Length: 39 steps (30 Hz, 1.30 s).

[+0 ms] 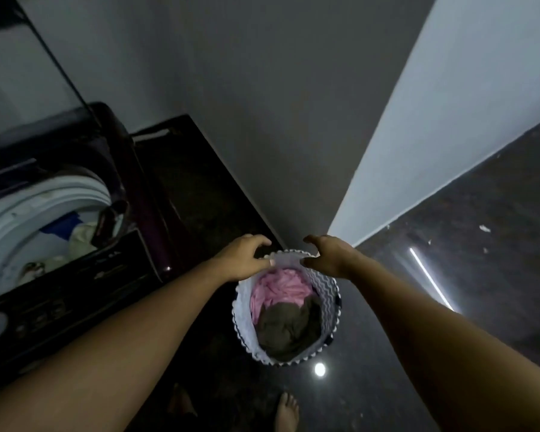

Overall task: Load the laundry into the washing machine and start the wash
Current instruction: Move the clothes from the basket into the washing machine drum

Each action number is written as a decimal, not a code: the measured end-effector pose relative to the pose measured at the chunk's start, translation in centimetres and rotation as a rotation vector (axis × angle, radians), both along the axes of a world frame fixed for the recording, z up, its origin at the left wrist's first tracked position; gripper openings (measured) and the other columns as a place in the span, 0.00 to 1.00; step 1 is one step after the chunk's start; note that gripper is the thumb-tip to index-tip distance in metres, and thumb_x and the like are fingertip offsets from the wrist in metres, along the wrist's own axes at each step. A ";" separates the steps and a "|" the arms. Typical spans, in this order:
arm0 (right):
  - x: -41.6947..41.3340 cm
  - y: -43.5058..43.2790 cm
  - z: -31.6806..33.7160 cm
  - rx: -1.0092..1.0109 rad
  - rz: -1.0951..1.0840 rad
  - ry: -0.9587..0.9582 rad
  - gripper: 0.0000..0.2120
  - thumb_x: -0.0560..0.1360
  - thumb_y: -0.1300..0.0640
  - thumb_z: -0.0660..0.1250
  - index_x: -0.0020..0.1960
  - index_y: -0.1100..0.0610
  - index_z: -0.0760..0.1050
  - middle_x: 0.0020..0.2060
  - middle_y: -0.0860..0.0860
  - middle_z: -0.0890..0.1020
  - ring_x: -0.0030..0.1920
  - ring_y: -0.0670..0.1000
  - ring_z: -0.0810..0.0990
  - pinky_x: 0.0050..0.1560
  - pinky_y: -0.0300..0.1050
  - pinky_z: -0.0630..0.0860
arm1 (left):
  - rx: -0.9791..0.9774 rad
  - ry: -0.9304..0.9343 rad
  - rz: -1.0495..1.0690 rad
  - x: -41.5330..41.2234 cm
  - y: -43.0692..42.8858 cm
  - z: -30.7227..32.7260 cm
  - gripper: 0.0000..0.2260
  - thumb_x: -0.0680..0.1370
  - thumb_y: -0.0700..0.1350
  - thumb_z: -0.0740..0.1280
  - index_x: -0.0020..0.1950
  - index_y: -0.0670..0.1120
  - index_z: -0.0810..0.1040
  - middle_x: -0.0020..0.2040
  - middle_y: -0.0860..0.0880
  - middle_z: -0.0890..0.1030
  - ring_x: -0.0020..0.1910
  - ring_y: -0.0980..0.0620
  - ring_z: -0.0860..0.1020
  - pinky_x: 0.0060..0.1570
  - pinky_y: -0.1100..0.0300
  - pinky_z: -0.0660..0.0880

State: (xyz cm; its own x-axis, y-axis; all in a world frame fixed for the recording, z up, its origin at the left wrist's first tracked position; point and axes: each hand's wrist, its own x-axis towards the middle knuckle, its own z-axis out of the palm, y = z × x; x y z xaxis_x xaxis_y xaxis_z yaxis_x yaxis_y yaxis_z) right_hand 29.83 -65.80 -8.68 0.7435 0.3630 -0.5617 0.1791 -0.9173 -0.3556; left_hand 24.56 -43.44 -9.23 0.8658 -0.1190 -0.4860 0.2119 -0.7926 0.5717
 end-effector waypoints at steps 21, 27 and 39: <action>-3.3 -1.0 -39.3 0.093 -0.295 0.301 0.36 0.73 0.37 0.70 0.77 0.49 0.66 0.66 0.58 0.79 0.65 0.61 0.78 0.66 0.51 0.75 | -0.195 0.354 0.417 -3.0 -3.8 -39.5 0.23 0.75 0.55 0.72 0.68 0.50 0.74 0.64 0.48 0.77 0.62 0.48 0.77 0.62 0.49 0.76; 0.5 1.9 -46.0 0.089 -0.282 0.147 0.47 0.68 0.33 0.70 0.81 0.48 0.57 0.79 0.55 0.63 0.77 0.60 0.64 0.76 0.58 0.64 | -0.156 0.412 0.466 -0.9 -3.1 -45.7 0.23 0.76 0.51 0.70 0.71 0.51 0.73 0.61 0.50 0.77 0.56 0.47 0.78 0.47 0.57 0.76; 1.1 3.7 -51.1 0.083 -0.318 0.227 0.29 0.73 0.41 0.69 0.73 0.46 0.73 0.71 0.52 0.77 0.70 0.57 0.75 0.70 0.56 0.72 | -0.186 0.470 0.603 -0.9 -3.7 -48.3 0.29 0.75 0.45 0.66 0.76 0.51 0.65 0.66 0.45 0.75 0.61 0.45 0.76 0.59 0.55 0.75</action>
State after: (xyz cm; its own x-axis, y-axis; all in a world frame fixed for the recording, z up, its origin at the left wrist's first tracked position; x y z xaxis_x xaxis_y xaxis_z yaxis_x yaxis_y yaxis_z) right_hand 30.94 -62.14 -59.76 0.6867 0.1859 -0.7028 -0.2008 -0.8806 -0.4292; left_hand 23.64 -47.16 -57.54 0.5153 0.1906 -0.8356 0.8275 -0.3643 0.4272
